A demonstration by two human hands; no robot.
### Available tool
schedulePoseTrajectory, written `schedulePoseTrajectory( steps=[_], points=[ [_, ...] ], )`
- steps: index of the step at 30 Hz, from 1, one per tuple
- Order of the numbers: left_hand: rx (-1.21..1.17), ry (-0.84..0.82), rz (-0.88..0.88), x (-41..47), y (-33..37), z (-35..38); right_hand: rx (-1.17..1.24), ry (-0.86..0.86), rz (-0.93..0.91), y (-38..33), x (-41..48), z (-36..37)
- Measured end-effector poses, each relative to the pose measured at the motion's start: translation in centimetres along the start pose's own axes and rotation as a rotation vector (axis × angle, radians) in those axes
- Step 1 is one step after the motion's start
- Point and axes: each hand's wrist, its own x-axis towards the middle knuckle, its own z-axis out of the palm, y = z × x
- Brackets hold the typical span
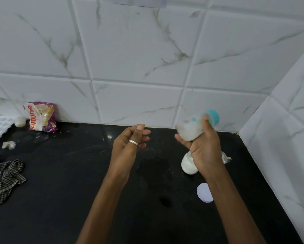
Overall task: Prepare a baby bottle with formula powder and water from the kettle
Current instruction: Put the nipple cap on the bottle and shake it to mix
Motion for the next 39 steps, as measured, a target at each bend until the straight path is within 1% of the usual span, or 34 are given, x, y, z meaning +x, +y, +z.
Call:
schedulePoseTrajectory(
  steps=[1,2,3,5,6,7,10,11,12,13,15,16,17,20,21,22,25,26,27,30,31,32,34,35,36,37,39],
  points=[
    [0.002,0.004,-0.001,0.0,0.0,0.0,0.013,0.024,-0.014,-0.1,0.1,0.0],
    [0.003,0.007,-0.005,0.1,-0.1,0.0,-0.039,0.016,-0.009,0.0,0.0,0.1],
    [0.002,0.008,-0.009,0.2,-0.1,0.1,-0.152,-0.022,0.013,0.2,-0.2,0.0],
    [0.005,0.002,-0.012,0.3,-0.2,0.2,-0.406,-0.157,0.086,0.9,-0.7,-0.2],
    [0.006,-0.003,-0.010,0.3,-0.2,0.2,-0.441,-0.176,0.092,1.0,-0.8,-0.4],
    [0.005,-0.006,-0.007,0.3,-0.2,0.3,-0.386,-0.151,0.073,0.9,-0.7,-0.3],
    [0.003,0.006,-0.003,0.4,-0.1,0.3,-0.031,0.025,0.007,0.0,0.2,0.0],
    [0.004,0.011,-0.004,0.4,-0.1,0.3,0.002,0.053,-0.012,-0.1,0.4,0.0],
    [0.006,0.015,-0.006,0.5,-0.2,0.3,-0.036,0.047,-0.016,-0.1,0.5,-0.1],
    [0.008,0.016,-0.009,0.5,-0.2,0.4,-0.144,0.005,-0.002,0.1,0.5,-0.1],
    [0.019,0.011,-0.015,0.6,-0.4,0.5,-0.398,-0.150,0.057,0.4,0.2,-0.5],
    [0.023,0.007,-0.015,0.6,-0.4,0.6,-0.430,-0.185,0.062,0.4,0.3,-0.7],
    [0.023,0.003,-0.013,0.6,-0.4,0.6,-0.374,-0.174,0.048,0.2,0.5,-0.8],
    [0.012,-0.001,-0.004,0.5,-0.2,0.6,-0.044,-0.022,-0.009,-0.7,1.2,-0.7],
    [0.008,0.003,-0.002,0.4,-0.3,0.6,-0.033,0.000,-0.018,-0.8,1.2,-0.7],
    [0.003,0.008,-0.002,0.4,-0.3,0.6,-0.085,-0.010,-0.010,-0.6,1.1,-0.7],
    [0.002,0.004,-0.004,0.6,-0.3,0.6,-0.404,-0.202,0.105,0.6,0.1,-0.9],
    [0.006,-0.004,-0.002,0.6,-0.4,0.6,-0.415,-0.225,0.107,0.8,0.0,-1.0],
    [0.006,-0.010,0.001,0.6,-0.4,0.7,-0.356,-0.206,0.086,0.8,0.0,-1.0],
    [0.001,-0.010,0.005,0.5,-0.4,0.6,-0.055,-0.052,0.013,0.1,0.7,-0.5],
    [0.000,-0.006,0.005,0.5,-0.4,0.6,-0.053,-0.030,-0.008,0.1,0.9,-0.5],
    [-0.003,0.000,0.003,0.5,-0.4,0.6,-0.117,-0.041,-0.015,0.2,0.9,-0.5],
    [-0.004,0.003,-0.002,0.5,-0.5,0.6,-0.366,-0.158,0.031,0.6,0.6,-0.7],
    [0.000,-0.001,-0.002,0.5,-0.6,0.6,-0.446,-0.216,0.064,0.9,0.4,-0.9],
    [0.004,-0.006,-0.001,0.5,-0.6,0.5,-0.455,-0.230,0.073,0.9,0.4,-1.0],
    [0.004,-0.009,0.001,0.5,-0.6,0.5,-0.395,-0.202,0.062,0.7,0.6,-1.0],
    [-0.001,-0.006,0.004,0.5,-0.5,0.4,-0.167,-0.066,0.023,0.1,0.9,-0.8]
  ],
)
